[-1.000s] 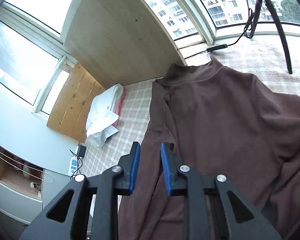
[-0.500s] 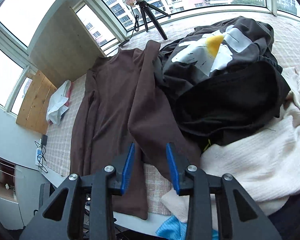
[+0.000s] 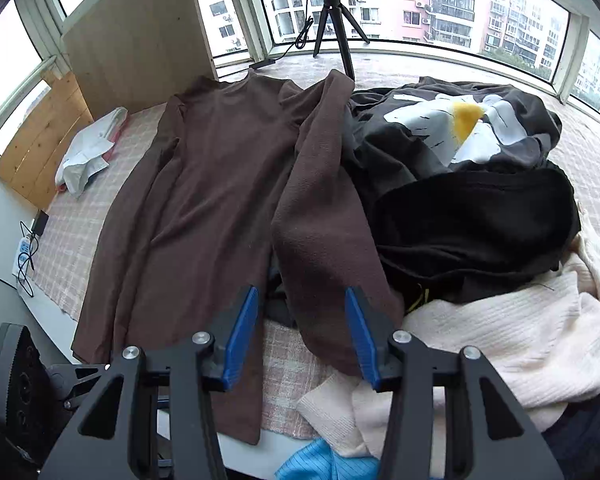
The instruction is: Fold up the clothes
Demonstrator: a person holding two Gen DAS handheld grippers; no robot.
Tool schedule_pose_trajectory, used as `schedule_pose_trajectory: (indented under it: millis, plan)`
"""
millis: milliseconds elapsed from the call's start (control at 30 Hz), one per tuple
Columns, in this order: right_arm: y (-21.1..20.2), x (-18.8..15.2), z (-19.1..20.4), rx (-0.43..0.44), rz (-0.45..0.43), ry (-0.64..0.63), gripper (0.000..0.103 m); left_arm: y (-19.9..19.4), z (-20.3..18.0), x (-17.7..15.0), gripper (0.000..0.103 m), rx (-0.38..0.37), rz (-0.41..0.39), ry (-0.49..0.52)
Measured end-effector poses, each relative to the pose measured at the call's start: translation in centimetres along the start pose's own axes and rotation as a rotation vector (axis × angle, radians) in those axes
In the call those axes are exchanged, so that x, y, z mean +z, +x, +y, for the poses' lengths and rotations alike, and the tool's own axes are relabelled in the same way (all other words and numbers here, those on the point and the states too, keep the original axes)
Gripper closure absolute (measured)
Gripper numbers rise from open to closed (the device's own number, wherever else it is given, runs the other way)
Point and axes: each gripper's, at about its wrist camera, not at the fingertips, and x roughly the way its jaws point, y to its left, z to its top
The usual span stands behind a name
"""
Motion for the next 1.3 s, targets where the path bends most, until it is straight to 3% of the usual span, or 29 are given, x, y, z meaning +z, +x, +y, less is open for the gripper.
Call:
schedule_pose_trajectory:
  millis: [100, 133, 167, 200, 300, 467, 633, 700, 767, 800, 900, 967, 1033, 1100, 1167, 1300]
  plan:
    - [2.7, 2.1, 0.8, -0.107, 0.052, -0.09, 0.052, -1.4, 2.2, 0.7, 0.055, 0.051, -0.037, -0.072]
    - [3.4, 2.6, 0.3, -0.115, 0.074, -0.102, 0.058, -1.7, 2.6, 0.9, 0.055, 0.073, -0.044, -0.085]
    - [3.8, 3.0, -0.5, -0.106, 0.093, -0.106, 0.07, -2.0, 3.1, 1.0, 0.055, 0.095, -0.052, -0.099]
    - [3.7, 3.4, -1.7, -0.071, 0.115, -0.093, 0.098, -2.2, 3.4, 1.2, 0.055, 0.113, -0.059, -0.11]
    - [1.3, 4.4, -6.1, 0.064, 0.135, -0.027, 0.097, -2.4, 3.7, 1.4, 0.055, 0.139, -0.076, -0.121]
    - [-5.7, 7.1, -14.0, 0.185, 0.066, 0.117, 0.097, -0.8, 3.7, 2.7, 0.055, 0.12, -0.069, -0.139]
    - [-6.1, 9.1, -19.8, 0.154, 0.09, 0.189, 0.097, 2.5, 1.6, 5.4, 0.055, 0.078, -0.045, -0.089]
    - [-5.0, 9.5, -22.2, 0.107, 0.117, 0.234, 0.095, 3.6, 0.2, 6.9, 0.055, 0.064, -0.038, -0.051]
    - [-4.9, 9.4, -24.3, 0.001, 0.088, 0.258, 0.094, 4.8, -1.2, 8.5, 0.055, 0.057, -0.033, -0.008]
    - [-5.4, 8.9, -25.1, -0.011, 0.058, 0.278, 0.092, 5.3, -1.8, 9.2, 0.054, 0.051, -0.028, 0.011]
    - [-7.7, 6.2, -25.9, 0.109, -0.001, 0.306, 0.088, 6.6, -3.0, 10.8, 0.054, 0.057, -0.016, 0.072]
    - [-9.5, 4.4, -24.7, 0.124, -0.036, 0.261, 0.076, 7.2, -3.0, 11.4, 0.054, 0.064, -0.004, 0.081]
    - [-11.1, 2.4, -22.8, 0.124, -0.079, 0.213, 0.056, 7.6, -2.4, 11.9, 0.054, 0.066, 0.006, 0.063]
    - [-11.9, 0.6, -20.3, 0.112, -0.093, 0.138, 0.053, 7.9, -1.6, 12.1, 0.054, 0.071, 0.013, 0.043]
    - [-11.8, -0.8, -17.3, 0.054, -0.088, 0.026, 0.051, 7.8, -0.9, 12.1, 0.054, 0.072, 0.018, 0.027]
    - [-8.6, -1.5, -13.4, -0.221, -0.093, -0.192, 0.045, 7.7, 0.0, 12.1, 0.054, 0.08, 0.027, 0.016]
